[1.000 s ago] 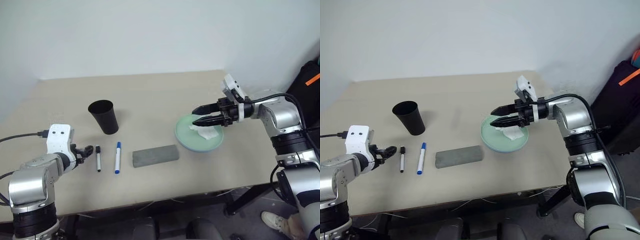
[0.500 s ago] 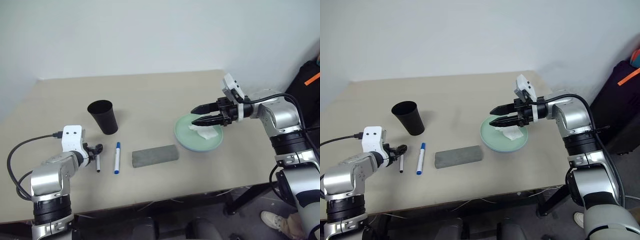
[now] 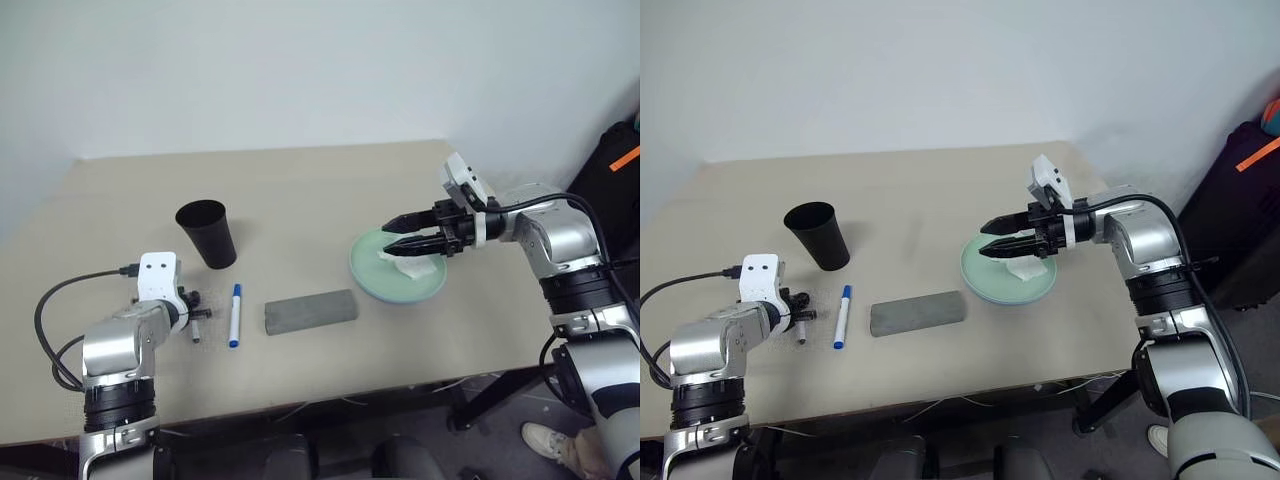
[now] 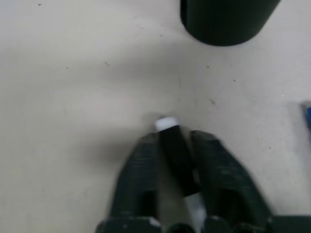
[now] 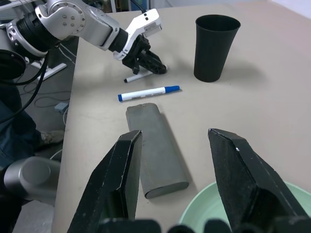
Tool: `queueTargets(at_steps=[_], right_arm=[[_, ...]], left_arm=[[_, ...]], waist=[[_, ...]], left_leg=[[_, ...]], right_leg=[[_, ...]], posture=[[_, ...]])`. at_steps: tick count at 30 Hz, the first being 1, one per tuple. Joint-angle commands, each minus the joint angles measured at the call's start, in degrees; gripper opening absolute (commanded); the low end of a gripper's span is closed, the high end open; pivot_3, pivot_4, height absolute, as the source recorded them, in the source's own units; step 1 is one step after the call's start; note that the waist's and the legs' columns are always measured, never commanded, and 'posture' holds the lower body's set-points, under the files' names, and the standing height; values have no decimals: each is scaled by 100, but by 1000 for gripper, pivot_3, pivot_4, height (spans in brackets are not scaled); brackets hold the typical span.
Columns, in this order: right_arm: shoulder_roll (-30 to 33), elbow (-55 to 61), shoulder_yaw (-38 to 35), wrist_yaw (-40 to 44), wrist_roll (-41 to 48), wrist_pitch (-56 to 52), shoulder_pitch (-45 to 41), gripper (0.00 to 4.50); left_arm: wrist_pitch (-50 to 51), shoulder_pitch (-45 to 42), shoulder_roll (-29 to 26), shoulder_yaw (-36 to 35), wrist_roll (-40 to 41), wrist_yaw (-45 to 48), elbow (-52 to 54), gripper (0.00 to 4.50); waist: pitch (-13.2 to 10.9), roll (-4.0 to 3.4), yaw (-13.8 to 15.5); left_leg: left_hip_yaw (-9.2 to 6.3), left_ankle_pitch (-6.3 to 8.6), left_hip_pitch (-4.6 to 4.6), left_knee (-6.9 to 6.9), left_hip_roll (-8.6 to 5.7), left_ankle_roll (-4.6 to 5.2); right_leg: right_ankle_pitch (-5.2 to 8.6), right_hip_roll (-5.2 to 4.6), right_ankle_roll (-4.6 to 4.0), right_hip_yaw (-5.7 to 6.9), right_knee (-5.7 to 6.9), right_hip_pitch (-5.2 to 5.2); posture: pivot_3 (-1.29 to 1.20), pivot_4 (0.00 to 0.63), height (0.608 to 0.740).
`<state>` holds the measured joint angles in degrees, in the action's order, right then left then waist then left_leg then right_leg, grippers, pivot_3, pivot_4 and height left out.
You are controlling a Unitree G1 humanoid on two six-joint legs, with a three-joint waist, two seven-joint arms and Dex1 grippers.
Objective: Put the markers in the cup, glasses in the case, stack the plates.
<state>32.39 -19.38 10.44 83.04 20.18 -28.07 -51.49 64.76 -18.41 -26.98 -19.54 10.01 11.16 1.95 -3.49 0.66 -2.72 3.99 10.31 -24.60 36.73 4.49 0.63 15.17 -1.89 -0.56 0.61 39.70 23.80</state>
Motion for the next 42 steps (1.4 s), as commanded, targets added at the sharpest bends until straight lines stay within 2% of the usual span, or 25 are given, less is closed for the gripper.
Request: queueTargets(at_steps=[1,6,10,13,16,19,26,31,37,42], right_arm=[[19,246,-88,-58,30,-7,-56,2343],[-11,283,-74,-93,37,-33,-30,2343],[-24,261,-64,-113,27,-27,-47,2343],[-31,239,-58,-125,24,-34,-67,2343],[-39,240,-56,-134,29,-47,-69,2343],[-51,240,-58,-145,43,-66,-77,2343],[-102,253,-71,-179,69,-143,-87,2343],[-138,263,-98,-193,85,-209,-120,2343],[-180,279,-103,-193,94,-263,-136,2343],[-187,321,-113,-207,105,-308,-122,2343]], left_arm=[[-112,-209,-100,100,17,46,67,108],[-486,-267,-512,592,31,556,285,108],[-664,-158,-1128,1241,244,1546,738,108],[-809,-61,-1538,1465,717,2472,1390,108],[-1347,-112,-1502,1271,1124,3002,1638,108],[-2306,-266,-1160,1078,1207,3018,1500,108],[-4163,-871,-67,906,968,2353,481,108],[-5630,-1599,441,881,567,1792,-751,108],[-7505,-2511,616,828,-12,1150,-2741,108],[-8428,-2972,560,805,-170,985,-3921,108]], waist=[[0,0,-2],[-1,1,-3],[-2,3,-3],[-2,3,-4],[-2,3,-4],[-3,1,-4],[-2,3,1],[-2,4,21],[-2,6,21],[-2,6,17]], left_leg=[[0,0,0,0,0,0],[1,0,-1,-3,0,-1],[6,0,-2,-8,0,-1],[10,0,-4,-16,-2,-2],[13,0,-6,-24,-2,-2],[14,0,-6,-30,-2,-1],[11,-3,-2,-9,-3,4],[9,-4,-2,4,-3,6],[7,-5,-2,12,-4,8],[8,-5,-4,9,-4,8]], right_leg=[[0,0,0,0,0,0],[0,1,0,0,0,3],[1,-1,-1,-3,-1,9],[5,-6,-8,-6,-6,22],[6,-8,-11,-11,-8,28],[6,-5,-10,-14,-8,23],[0,6,2,-11,-6,3],[-4,7,9,-8,-6,-4],[-9,7,16,-3,-7,-11],[-9,8,19,-3,-7,-8]], posture=[[0,0,740],[0,0,740],[0,0,740],[0,0,740],[0,0,740],[0,0,740],[0,0,740],[0,0,740],[0,0,740],[0,0,740]])
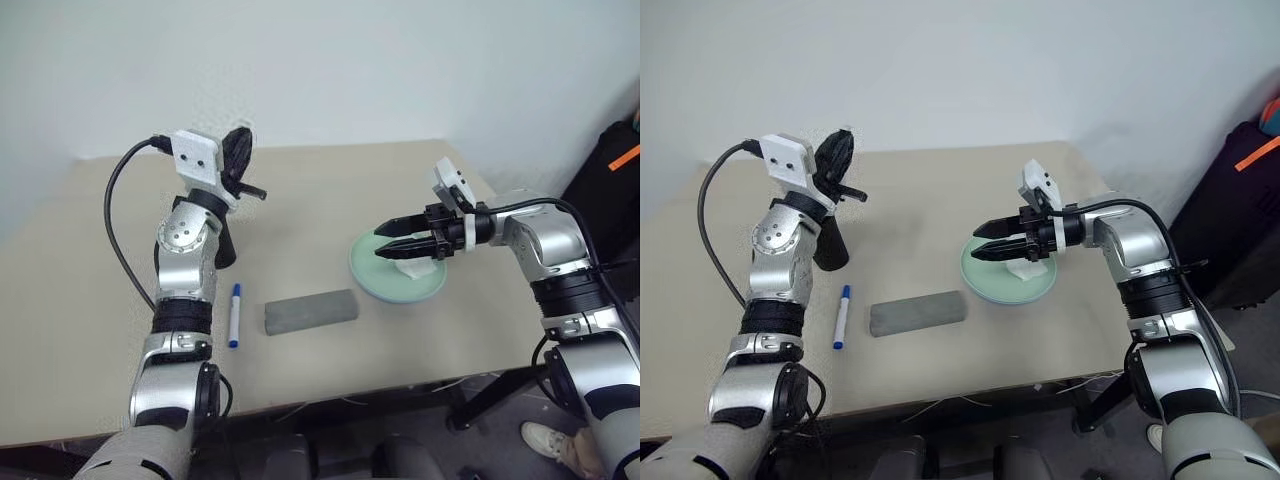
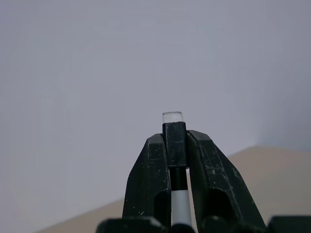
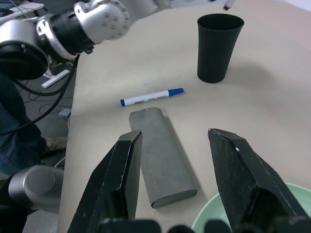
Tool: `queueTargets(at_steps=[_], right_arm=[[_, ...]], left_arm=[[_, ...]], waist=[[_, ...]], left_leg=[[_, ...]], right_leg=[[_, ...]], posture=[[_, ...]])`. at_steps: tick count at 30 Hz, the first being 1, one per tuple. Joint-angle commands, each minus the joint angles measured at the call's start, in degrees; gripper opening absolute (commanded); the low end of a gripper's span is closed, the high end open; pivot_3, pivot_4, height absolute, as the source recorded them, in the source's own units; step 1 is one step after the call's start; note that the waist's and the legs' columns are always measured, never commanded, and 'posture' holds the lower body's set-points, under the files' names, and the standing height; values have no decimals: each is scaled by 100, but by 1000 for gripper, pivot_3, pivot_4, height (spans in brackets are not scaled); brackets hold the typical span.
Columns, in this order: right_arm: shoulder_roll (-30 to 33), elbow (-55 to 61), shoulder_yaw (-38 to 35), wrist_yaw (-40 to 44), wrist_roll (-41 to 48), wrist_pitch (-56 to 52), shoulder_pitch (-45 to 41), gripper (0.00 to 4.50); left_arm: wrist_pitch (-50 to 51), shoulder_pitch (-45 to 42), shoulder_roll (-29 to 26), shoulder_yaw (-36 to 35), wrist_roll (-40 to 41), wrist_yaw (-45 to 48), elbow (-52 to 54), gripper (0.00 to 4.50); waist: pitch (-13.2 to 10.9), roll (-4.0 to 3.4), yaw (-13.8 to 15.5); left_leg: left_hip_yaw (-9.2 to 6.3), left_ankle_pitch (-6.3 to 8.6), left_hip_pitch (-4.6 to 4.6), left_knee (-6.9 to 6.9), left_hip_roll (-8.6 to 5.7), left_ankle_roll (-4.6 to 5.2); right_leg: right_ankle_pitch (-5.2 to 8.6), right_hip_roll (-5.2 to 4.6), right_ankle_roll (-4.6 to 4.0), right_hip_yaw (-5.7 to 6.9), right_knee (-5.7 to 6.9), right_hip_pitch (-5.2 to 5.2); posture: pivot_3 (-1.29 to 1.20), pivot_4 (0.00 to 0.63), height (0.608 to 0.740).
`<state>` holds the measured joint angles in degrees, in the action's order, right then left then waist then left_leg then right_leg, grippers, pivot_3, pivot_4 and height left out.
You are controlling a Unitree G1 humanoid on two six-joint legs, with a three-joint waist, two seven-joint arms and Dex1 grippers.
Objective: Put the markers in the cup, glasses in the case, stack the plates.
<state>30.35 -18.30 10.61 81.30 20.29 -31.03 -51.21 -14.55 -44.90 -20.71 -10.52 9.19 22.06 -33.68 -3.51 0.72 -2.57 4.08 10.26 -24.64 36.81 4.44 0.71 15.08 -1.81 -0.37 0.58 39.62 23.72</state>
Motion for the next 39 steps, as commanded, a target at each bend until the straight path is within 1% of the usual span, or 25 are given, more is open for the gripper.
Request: queueTargets(at_steps=[1,7,13,23,33,39], right_arm=[[23,227,-137,-38,100,-28,-143,2343],[38,294,-170,-83,132,-119,-109,2343],[39,332,-179,-126,158,-182,-89,2343],[25,346,-166,-147,165,-217,-101,2343],[43,336,-160,-136,156,-229,-117,2343],[33,305,-152,-131,148,-231,-129,2343]], left_arm=[[-647,-381,-102,-102,-123,-144,-569,108],[-1209,-546,-328,-182,-163,-211,-1497,108],[-1437,-565,-532,-261,-193,-318,-1951,108],[-1583,-456,-691,-321,-122,-238,-2154,108],[-1676,-356,-846,-425,-145,-357,-2343,108],[-1715,-260,-816,-443,-135,-296,-2432,108]], waist=[[0,0,1],[0,0,-11],[0,1,-9],[0,1,-13],[0,2,-13],[0,2,-9]], left_leg=[[0,0,0,0,0,0],[0,0,-1,-1,0,-1],[0,1,-2,-1,0,-1],[0,1,-3,-1,0,-2],[0,1,-3,-3,0,-2],[0,1,-4,-4,0,-2]], right_leg=[[0,0,0,0,0,1],[0,0,0,1,0,3],[0,-1,0,2,0,4],[0,-3,0,5,0,5],[0,-3,0,5,0,7],[0,-3,0,5,0,7]], posture=[[0,0,740],[0,0,740],[0,0,740],[0,0,740],[0,0,740],[0,0,740]])
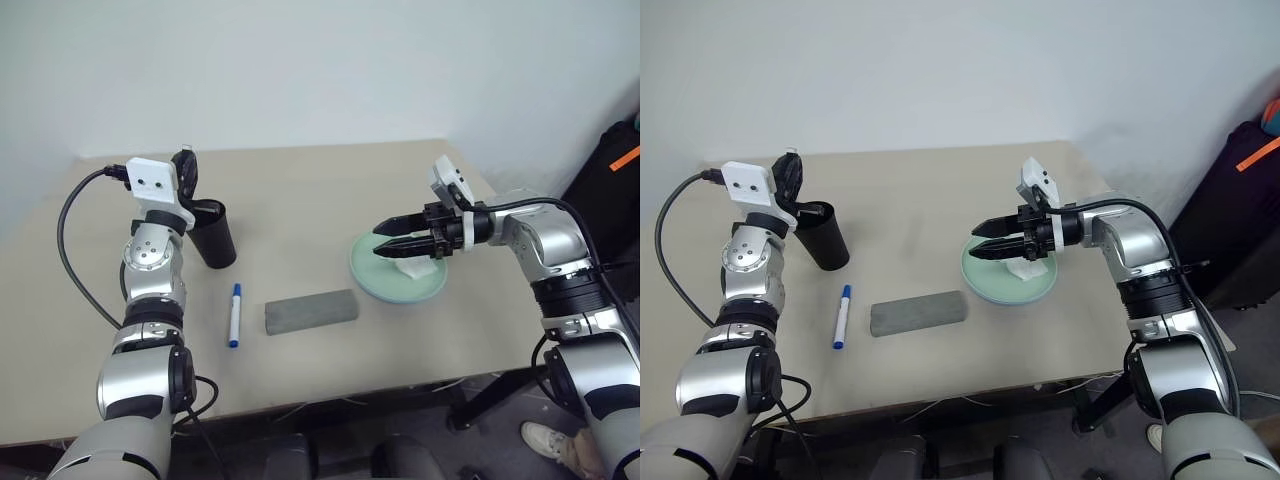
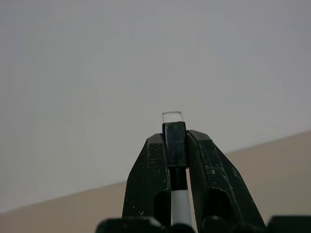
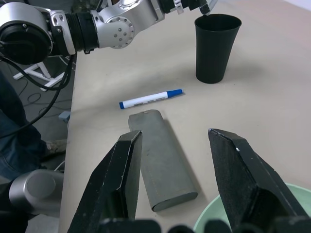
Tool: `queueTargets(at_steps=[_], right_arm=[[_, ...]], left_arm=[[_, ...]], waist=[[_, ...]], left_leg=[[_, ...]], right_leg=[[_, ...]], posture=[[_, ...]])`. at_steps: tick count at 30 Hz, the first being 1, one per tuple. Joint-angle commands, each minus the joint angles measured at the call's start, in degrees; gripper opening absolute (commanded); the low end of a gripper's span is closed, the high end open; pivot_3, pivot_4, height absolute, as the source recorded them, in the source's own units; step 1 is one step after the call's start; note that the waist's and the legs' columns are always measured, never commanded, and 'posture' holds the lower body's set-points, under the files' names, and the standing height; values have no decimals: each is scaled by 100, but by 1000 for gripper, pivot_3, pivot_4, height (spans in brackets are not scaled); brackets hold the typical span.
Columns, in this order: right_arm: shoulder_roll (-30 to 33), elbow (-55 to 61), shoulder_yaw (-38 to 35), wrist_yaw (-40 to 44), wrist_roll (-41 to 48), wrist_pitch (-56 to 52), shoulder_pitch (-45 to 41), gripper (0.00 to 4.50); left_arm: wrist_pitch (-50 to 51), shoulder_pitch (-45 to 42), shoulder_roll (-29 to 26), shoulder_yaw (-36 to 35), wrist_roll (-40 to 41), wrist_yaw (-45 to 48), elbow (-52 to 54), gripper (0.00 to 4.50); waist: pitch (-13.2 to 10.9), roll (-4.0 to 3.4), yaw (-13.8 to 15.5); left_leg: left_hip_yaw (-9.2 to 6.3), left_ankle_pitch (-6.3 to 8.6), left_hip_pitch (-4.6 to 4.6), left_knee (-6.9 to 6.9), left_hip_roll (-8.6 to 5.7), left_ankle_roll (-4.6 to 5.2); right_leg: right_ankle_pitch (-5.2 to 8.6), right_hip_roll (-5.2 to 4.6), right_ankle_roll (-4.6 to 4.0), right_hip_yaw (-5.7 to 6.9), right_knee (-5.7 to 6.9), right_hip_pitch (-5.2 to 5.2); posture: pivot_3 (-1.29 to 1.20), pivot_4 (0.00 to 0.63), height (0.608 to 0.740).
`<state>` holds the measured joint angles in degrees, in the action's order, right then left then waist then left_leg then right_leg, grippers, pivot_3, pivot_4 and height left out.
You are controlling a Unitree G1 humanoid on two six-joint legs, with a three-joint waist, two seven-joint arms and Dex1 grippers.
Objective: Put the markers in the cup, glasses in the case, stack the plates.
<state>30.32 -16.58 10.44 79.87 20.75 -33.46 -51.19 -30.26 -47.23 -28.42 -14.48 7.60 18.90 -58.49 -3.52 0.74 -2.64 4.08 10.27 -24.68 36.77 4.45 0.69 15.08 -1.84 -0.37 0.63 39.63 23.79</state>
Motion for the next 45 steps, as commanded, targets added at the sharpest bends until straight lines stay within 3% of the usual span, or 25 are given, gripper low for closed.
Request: queueTargets(at_steps=[1,5,14,18,23,27,31,34,40,45], right_arm=[[36,133,-135,12,103,13,-132,2343],[48,137,-137,19,103,8,-129,2343],[61,151,-143,30,114,-21,-128,2343],[59,158,-139,20,108,-24,-113,2343],[69,161,-128,34,100,-26,-98,2343],[81,149,-120,55,90,-18,-94,2343],[74,138,-95,74,85,-13,-100,2343],[73,142,-88,84,86,-13,-96,2343],[93,121,-79,129,78,-11,-115,2343],[89,79,-81,157,54,15,-140,2343]], left_arm=[[-149,-15,-43,-46,22,27,35,108],[-160,10,-29,-22,10,66,5,108],[-182,-2,-27,16,-34,60,21,3227],[-75,-9,-34,100,-60,165,223,3227],[1402,279,-20,324,148,681,1671,3227],[3623,918,-154,548,630,1002,4013,3227],[7352,1368,-676,761,1391,852,6340,3227],[9319,1347,-990,1001,1512,548,7293,3227],[12062,977,-753,1206,1225,-291,7592,3227],[12276,1343,-234,1188,1084,-1108,7178,3227]], waist=[[0,0,-4],[0,0,-4],[0,0,-5],[0,0,-4],[0,1,-8],[0,1,-23],[-3,4,-37],[-5,3,-42],[-6,6,-17],[-5,6,-17]], left_leg=[[0,0,0,0,0,0],[0,0,0,0,0,0],[0,0,0,-1,0,0],[0,0,0,-1,0,0],[0,0,-2,-1,0,0],[2,0,-4,-8,1,-1],[2,0,-4,-17,4,-2],[-2,-1,0,-17,4,-2],[-16,-1,10,-4,1,-2],[-20,-1,10,-3,-1,-1]], right_leg=[[0,0,0,0,0,0],[0,0,0,0,0,1],[0,0,0,0,0,2],[0,0,0,0,0,1],[0,-1,0,0,0,2],[0,-1,0,-4,0,7],[0,4,-1,-8,1,12],[1,7,-1,-8,3,11],[1,5,-2,-1,2,-2],[1,2,-1,-3,2,-8]], posture=[[0,0,740],[0,0,740],[0,0,740],[0,0,740],[0,0,740],[0,0,740],[0,0,740],[0,0,740],[0,0,740],[0,0,740]])
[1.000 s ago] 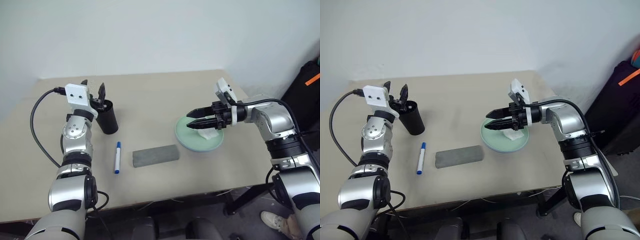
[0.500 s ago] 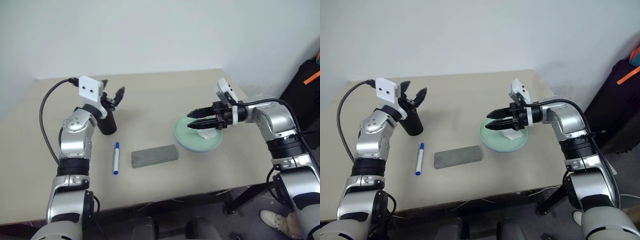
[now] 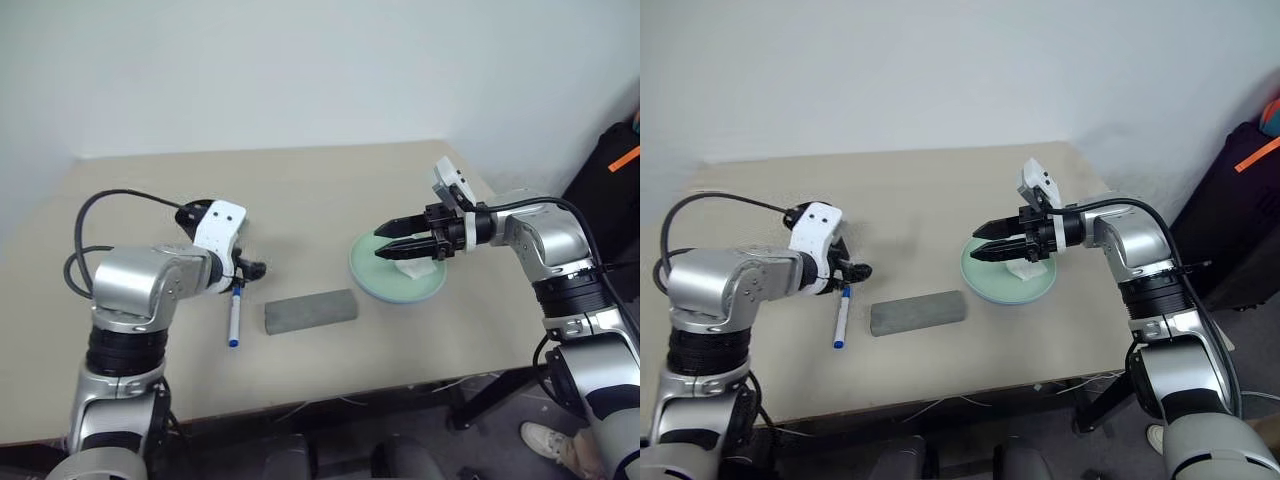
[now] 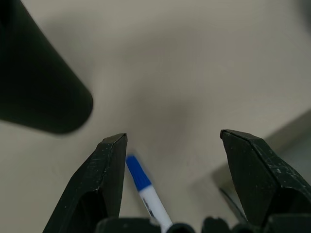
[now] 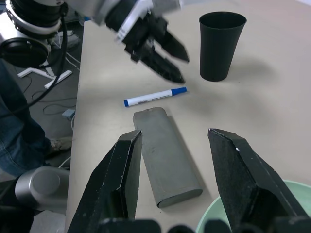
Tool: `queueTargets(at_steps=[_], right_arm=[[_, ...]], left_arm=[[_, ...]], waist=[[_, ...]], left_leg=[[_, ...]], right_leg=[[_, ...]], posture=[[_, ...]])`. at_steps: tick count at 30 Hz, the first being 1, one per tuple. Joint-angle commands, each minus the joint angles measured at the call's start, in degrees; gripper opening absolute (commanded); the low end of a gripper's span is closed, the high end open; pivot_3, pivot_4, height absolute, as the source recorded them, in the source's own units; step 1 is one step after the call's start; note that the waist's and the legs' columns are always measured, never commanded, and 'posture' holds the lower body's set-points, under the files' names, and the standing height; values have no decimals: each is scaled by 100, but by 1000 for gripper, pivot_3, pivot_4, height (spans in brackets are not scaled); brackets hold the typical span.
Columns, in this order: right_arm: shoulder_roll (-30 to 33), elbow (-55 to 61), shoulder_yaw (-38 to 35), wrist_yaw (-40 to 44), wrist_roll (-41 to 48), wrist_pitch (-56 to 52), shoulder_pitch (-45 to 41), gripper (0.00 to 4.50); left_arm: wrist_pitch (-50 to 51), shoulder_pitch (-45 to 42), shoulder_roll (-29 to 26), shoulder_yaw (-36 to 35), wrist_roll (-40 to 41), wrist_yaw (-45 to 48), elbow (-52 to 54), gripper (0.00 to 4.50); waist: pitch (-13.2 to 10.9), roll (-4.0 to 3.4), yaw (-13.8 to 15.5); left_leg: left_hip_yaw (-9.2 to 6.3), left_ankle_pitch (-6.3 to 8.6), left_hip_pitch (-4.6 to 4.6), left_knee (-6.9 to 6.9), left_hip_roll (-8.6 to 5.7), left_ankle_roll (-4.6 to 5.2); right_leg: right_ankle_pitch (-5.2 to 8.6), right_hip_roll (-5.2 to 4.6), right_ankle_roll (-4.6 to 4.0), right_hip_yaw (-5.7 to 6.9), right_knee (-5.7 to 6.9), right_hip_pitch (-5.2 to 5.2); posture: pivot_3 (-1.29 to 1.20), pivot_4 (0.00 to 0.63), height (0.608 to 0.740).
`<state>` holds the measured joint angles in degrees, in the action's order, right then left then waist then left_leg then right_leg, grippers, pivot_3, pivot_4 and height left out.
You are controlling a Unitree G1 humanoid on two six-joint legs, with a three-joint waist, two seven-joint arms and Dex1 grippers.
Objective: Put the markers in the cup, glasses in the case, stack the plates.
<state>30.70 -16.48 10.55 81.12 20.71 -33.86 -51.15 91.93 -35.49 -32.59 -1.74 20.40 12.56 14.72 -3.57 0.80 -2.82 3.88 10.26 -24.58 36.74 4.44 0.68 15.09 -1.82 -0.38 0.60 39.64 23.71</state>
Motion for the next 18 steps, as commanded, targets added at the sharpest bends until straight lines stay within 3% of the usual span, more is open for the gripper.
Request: queueTargets(at_steps=[1,9,18], right_arm=[[50,60,-92,31,53,59,-148,2343],[63,60,-106,35,42,63,-133,2343],[38,49,-108,-1,32,74,-139,2343]], left_arm=[[57,248,288,-90,-234,-634,-199,3227],[57,359,616,-81,-359,-1379,-595,3227],[57,211,716,-103,-315,-1595,-818,3227]], waist=[[0,0,-2],[-1,4,4],[-1,4,6]], left_leg=[[0,0,0,-3,0,0],[3,0,-2,-5,-1,0],[-3,0,3,-4,-7,0]], right_leg=[[0,0,0,0,0,1],[0,-1,-1,-3,0,5],[-4,-8,-8,2,0,-1]], posture=[[0,0,740],[0,0,740],[0,0,740]])
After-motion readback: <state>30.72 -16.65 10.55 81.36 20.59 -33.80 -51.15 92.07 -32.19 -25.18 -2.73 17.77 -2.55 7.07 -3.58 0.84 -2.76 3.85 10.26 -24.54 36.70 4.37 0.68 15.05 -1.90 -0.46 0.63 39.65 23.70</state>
